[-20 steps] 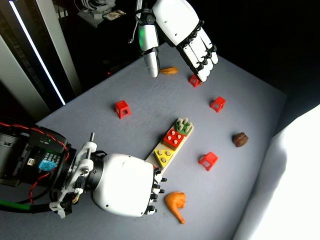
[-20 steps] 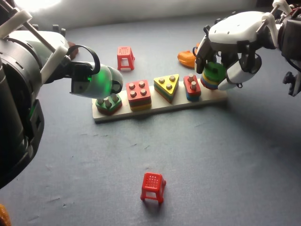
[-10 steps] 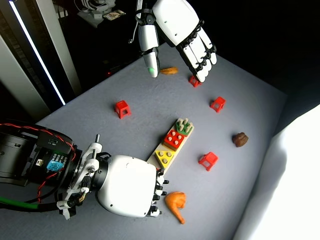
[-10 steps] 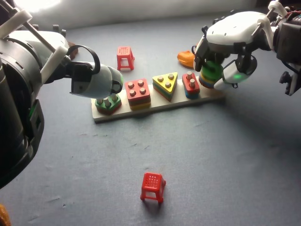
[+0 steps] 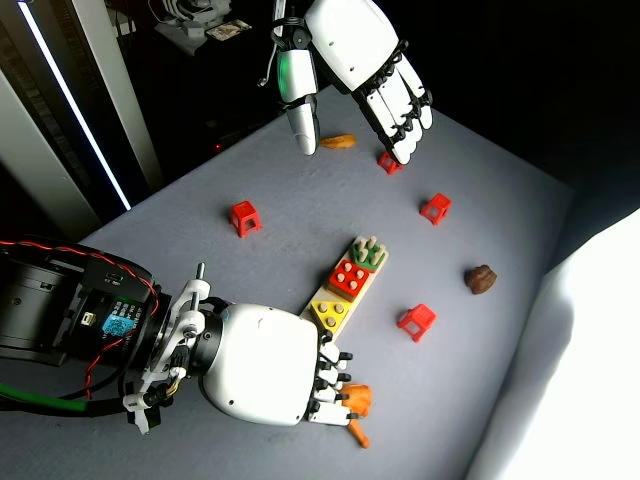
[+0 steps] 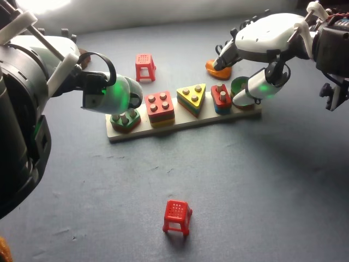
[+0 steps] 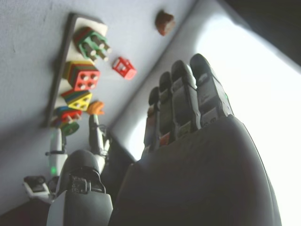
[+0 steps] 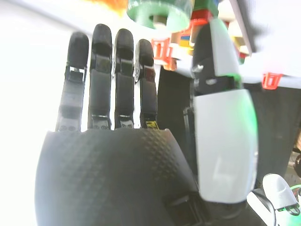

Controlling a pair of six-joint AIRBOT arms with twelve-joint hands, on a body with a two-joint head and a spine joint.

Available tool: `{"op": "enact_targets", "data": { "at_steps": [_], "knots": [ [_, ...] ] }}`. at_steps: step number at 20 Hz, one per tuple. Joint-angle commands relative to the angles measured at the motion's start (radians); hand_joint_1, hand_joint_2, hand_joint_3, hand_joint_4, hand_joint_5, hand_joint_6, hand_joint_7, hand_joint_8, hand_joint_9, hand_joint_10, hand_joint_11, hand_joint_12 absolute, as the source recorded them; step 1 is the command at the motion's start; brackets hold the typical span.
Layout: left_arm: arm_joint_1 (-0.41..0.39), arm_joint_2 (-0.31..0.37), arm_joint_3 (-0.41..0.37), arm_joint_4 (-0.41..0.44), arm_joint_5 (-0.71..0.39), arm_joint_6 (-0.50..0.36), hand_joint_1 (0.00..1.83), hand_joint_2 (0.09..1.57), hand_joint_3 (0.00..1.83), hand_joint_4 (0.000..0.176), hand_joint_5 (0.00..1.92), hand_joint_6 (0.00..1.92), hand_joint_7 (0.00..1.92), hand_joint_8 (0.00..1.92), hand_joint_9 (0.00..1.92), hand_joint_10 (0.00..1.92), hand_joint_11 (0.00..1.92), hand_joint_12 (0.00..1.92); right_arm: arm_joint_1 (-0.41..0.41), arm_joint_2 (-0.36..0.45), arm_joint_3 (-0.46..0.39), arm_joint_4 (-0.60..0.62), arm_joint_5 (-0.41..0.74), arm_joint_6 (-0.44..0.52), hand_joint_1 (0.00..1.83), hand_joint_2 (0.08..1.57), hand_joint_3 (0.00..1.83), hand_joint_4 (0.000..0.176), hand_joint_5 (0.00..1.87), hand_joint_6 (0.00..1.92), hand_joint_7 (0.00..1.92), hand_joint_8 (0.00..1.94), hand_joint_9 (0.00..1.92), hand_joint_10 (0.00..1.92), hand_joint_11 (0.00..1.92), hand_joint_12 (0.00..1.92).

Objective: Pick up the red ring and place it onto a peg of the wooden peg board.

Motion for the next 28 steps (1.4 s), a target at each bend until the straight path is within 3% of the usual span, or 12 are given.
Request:
{"op": "enact_targets", "data": {
  "at_steps": [1,4,5,8,9,10,11,13,15,22,25,28],
  "knots": [
    [-0.003,0.003,0.001,0.103,0.015,0.002,0.00,1.13,0.00,0.000,0.10,0.00,0.19,0.01,0.17,0.01,0.00,0.23,0.016,0.007,0.004,-0.001,0.097,-0.003,0.82,1.01,0.00,0.000,0.54,0.00,0.59,0.00,0.56,0.00,0.13,1.08],
    [-0.004,0.003,0.002,0.103,0.015,0.002,0.00,1.13,0.00,0.000,0.10,0.00,0.19,0.01,0.17,0.01,0.00,0.23,0.043,0.041,-0.020,0.012,0.076,-0.002,0.81,1.01,0.00,0.000,0.54,0.00,0.59,0.00,0.56,0.00,0.13,1.07],
    [-0.004,0.003,0.002,0.103,0.015,0.002,0.00,1.13,0.00,0.000,0.13,0.01,0.22,0.01,0.21,0.01,0.00,0.32,0.046,0.072,-0.050,0.012,0.076,-0.007,0.79,1.00,0.00,0.000,0.54,0.00,0.58,0.00,0.55,0.00,0.12,1.06],
    [-0.004,0.003,0.002,0.103,0.015,0.002,0.00,1.13,0.00,0.000,0.13,0.00,0.23,0.01,0.21,0.01,0.00,0.34,0.055,0.184,-0.165,0.012,0.069,-0.026,0.81,0.99,0.00,0.000,0.51,0.00,0.55,0.00,0.52,0.00,0.10,1.05],
    [-0.004,0.003,0.003,0.106,0.015,0.002,0.00,1.14,0.00,0.000,0.13,0.00,0.23,0.01,0.21,0.01,0.00,0.33,0.070,0.222,-0.206,0.012,0.058,-0.026,0.53,0.99,0.00,0.000,0.22,0.00,0.26,0.00,0.23,0.00,0.00,0.75],
    [-0.005,0.003,0.003,0.107,0.015,0.002,0.00,1.14,0.00,0.000,0.12,0.00,0.22,0.00,0.20,0.00,0.00,0.32,0.082,0.256,-0.243,0.012,0.054,-0.026,0.39,0.97,0.00,0.000,0.09,0.00,0.12,0.00,0.11,0.00,0.00,0.53],
    [-0.007,0.003,0.003,0.107,0.015,0.002,0.00,1.13,0.00,0.000,0.13,0.00,0.23,0.00,0.22,0.00,0.00,0.35,0.092,0.294,-0.286,0.012,0.050,-0.026,0.38,0.91,0.00,0.000,0.04,0.00,0.03,0.00,0.02,0.00,0.00,0.31],
    [-0.009,0.002,0.004,0.114,0.015,0.002,0.00,1.13,0.00,0.000,0.13,0.00,0.23,0.00,0.21,0.00,0.00,0.33,0.102,0.370,-0.376,0.012,0.042,-0.046,0.30,0.86,0.00,0.000,0.01,0.00,0.00,0.00,0.00,0.00,0.00,0.09],
    [-0.010,0.002,0.003,0.115,0.012,0.002,0.00,1.13,0.00,0.000,0.13,0.00,0.23,0.00,0.21,0.00,0.00,0.33,0.113,0.431,-0.447,0.012,0.035,-0.060,0.25,0.79,0.00,0.000,0.00,0.00,0.00,0.00,0.00,0.00,0.00,0.00],
    [-0.010,0.002,0.002,0.121,0.011,0.002,0.00,1.14,0.00,0.000,0.13,0.00,0.25,0.00,0.22,0.00,0.00,0.32,0.145,0.642,-0.597,0.011,-0.018,-0.084,0.30,0.76,0.00,0.000,0.00,0.00,0.00,0.00,0.00,0.00,0.00,0.00],
    [-0.010,0.002,0.002,0.123,0.011,0.004,0.00,1.14,0.00,0.000,0.12,0.00,0.23,0.00,0.21,0.00,0.00,0.28,0.153,0.687,-0.604,0.011,-0.075,-0.088,0.33,0.78,0.00,0.000,0.00,0.00,0.00,0.00,0.00,0.00,0.00,0.00],
    [-0.010,0.002,0.002,0.125,0.010,0.008,0.00,1.13,0.00,0.000,0.09,0.00,0.20,0.00,0.18,0.00,0.00,0.24,0.148,0.694,-0.603,0.011,-0.049,-0.120,0.35,0.78,0.00,0.000,0.00,0.00,0.00,0.00,0.00,0.00,0.00,0.00]
  ]
}}
